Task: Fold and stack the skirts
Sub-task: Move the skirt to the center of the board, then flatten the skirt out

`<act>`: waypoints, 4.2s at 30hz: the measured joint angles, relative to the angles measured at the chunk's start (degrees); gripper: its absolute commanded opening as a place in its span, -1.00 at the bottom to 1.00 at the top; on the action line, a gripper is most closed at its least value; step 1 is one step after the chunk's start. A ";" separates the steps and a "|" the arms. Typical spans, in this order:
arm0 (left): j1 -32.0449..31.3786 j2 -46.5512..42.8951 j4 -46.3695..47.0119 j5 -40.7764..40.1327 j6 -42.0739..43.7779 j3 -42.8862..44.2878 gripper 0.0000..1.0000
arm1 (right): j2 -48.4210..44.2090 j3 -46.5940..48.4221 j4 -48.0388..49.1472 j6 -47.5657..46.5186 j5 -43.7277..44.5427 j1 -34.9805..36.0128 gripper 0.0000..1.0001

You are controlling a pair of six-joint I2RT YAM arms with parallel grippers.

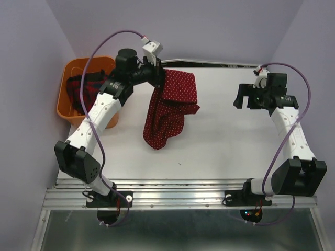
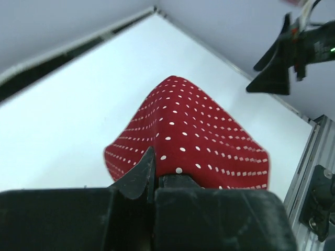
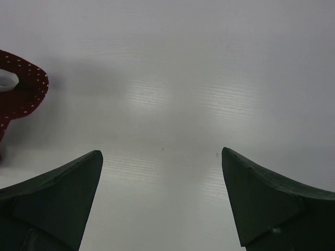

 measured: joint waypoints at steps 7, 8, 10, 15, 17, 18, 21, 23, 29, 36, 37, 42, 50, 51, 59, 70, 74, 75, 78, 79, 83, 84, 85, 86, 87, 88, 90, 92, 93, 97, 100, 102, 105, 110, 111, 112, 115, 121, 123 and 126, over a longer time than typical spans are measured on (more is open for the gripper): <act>-12.98 0.00 -0.07 -17.86 -1.22 -8.07 -1.00 | -0.26 0.00 -0.26 -0.61 2.38 -1.09 1.00; -15.45 0.09 0.55 -20.94 -1.57 -8.09 -1.00 | -0.24 0.00 -0.35 -0.63 3.13 -1.62 1.00; -19.82 1.33 2.25 -26.58 -2.14 -7.06 -1.00 | 0.04 0.15 -0.81 -0.61 4.61 -3.65 1.00; -25.42 14.67 5.66 -34.38 -4.31 4.96 -0.29 | 2.10 0.76 -1.55 -0.59 5.86 -7.54 1.00; -25.62 22.53 6.38 -34.27 -5.07 10.99 0.35 | 3.08 0.76 -2.32 -0.63 5.84 -8.13 1.00; -25.51 25.94 6.36 -34.10 -5.40 13.05 0.56 | 3.32 0.79 -2.73 -0.76 5.60 -8.13 1.00; -25.14 30.77 4.22 -32.83 -4.74 13.70 0.89 | 3.72 0.90 -4.20 -1.62 4.15 -8.11 1.00; -24.52 31.01 2.27 -31.65 -3.61 12.39 0.90 | 3.74 1.25 -5.60 -3.28 1.90 -8.11 1.00; -19.58 16.85 -0.33 -20.98 -0.44 -1.79 0.80 | 3.74 2.54 -9.92 -9.14 -6.19 -7.65 0.91; -12.39 -8.20 -2.73 -11.50 13.16 -19.54 0.67 | 3.48 2.51 -15.41 -17.22 -8.98 5.57 0.57; -11.76 -9.57 -2.75 -9.49 13.60 -21.20 0.65 | 3.39 2.36 -15.78 -18.05 -9.79 8.33 0.53; -1.29 -8.20 -3.74 0.31 9.86 -26.58 0.61 | 3.37 -0.20 -16.04 -21.94 -9.25 23.17 0.43; 7.08 -7.19 -6.97 2.71 7.50 -26.99 0.65 | 9.88 -7.04 -8.68 -24.74 4.83 53.90 0.21; 7.45 -7.58 -7.69 2.80 7.72 -26.82 0.65 | 10.91 -8.11 -7.63 -24.72 6.67 56.59 0.21; 12.04 -9.44 -11.32 2.10 9.09 -25.00 0.66 | 18.47 -9.03 -0.37 -25.11 19.67 59.23 0.14; 12.94 -9.70 -11.80 0.50 9.64 -24.90 0.65 | 25.88 -9.75 7.65 -26.25 30.23 60.43 -0.99; 14.12 -10.64 -11.76 0.24 9.81 -24.90 0.67 | 24.74 -6.91 6.95 -29.31 30.40 60.41 -0.99; 14.45 -11.10 -11.65 0.15 9.84 -24.90 0.68 | 24.00 -5.01 6.34 -30.36 30.32 60.41 -0.99; 15.58 -13.25 -10.14 -0.52 9.46 -25.05 0.71 | 21.77 3.87 5.38 -33.07 29.07 60.41 -0.99; 16.06 -14.67 -8.61 -0.98 8.90 -25.40 0.71 | 21.51 7.80 4.28 -33.59 28.28 60.41 -0.99; 17.46 -18.86 -4.72 -1.77 7.67 -26.75 0.72 | 22.60 28.11 -2.16 -33.59 23.82 60.41 -0.99; 17.73 -19.80 -3.98 -2.05 7.65 -26.77 0.72 | 22.73 31.43 -3.17 -33.27 23.15 60.41 -0.99; 17.90 -20.37 -3.41 -2.34 7.82 -26.77 0.72 | 22.67 35.69 -4.17 -33.00 22.25 60.41 -0.99; 17.97 -20.83 -3.13 -2.49 8.33 -26.77 0.72 | 21.97 36.76 -4.15 -32.92 22.03 60.41 -0.99; 18.03 -21.03 -3.10 -2.56 8.63 -26.77 0.72 | 19.93 36.11 -4.07 -32.79 21.75 60.41 -0.99; 18.03 -21.07 -3.19 -2.62 9.20 -26.77 0.72 | 17.14 33.75 -4.35 -32.72 21.81 60.37 -0.99; 18.03 -21.00 -3.65 -2.67 10.73 -26.80 0.72 | 9.86 24.50 -4.83 -32.65 21.88 59.60 -0.99; 18.03 -20.94 -4.28 -2.43 12.52 -27.04 0.72 | 3.30 15.04 -7.34 -32.83 22.32 57.70 -0.99; 18.01 -20.85 -4.31 -2.16 13.20 -27.23 0.72 | 0.48 9.42 -7.34 -33.07 22.23 55.98 -0.99; 17.99 -19.30 -5.20 -0.63 16.76 -28.39 0.68 | -5.95 -10.03 -7.15 -34.05 23.21 44.70 -0.99; 16.61 -16.87 -6.95 -0.55 19.67 -29.49 0.60 | -5.29 -20.28 -7.69 -33.73 24.98 40.24 -0.99; 14.01 -14.56 -8.96 -0.98 22.49 -29.81 0.56 | -4.35 -22.08 -7.85 -32.63 24.65 40.48 -0.99; 9.20 -12.37 -10.91 -2.25 25.51 -31.01 0.51 | -1.79 -22.03 -6.49 -30.82 23.23 40.83 -0.99; 0.44 -12.96 -12.66 -2.40 30.16 -36.09 0.45 | 0.17 -20.31 -6.32 -28.52 20.57 40.81 -0.99; -1.20 -13.53 -12.74 -2.38 31.08 -37.07 0.45 | 0.17 -19.82 -6.36 -28.15 20.09 40.63 -0.99; -2.56 -13.97 -12.79 -2.58 31.80 -37.83 0.46 | 0.17 -19.30 -6.38 -27.82 19.65 40.41 -0.99; -7.52 -15.65 -12.59 -2.89 33.88 -40.02 0.50 | 0.15 -18.01 -6.49 -26.67 17.42 39.54 -0.99; -15.72 -14.82 -8.39 -5.16 36.54 -40.83 0.55 | -0.33 -16.52 -7.37 -24.87 13.99 35.15 -0.99; -16.65 -12.74 -6.49 -5.68 37.35 -40.83 0.54 | -1.20 -15.87 -8.07 -24.35 12.90 33.62 -0.99; -16.87 -8.33 -4.70 -5.64 37.59 -40.83 0.46 | -2.73 -15.04 -8.68 -23.91 11.87 32.52 -0.99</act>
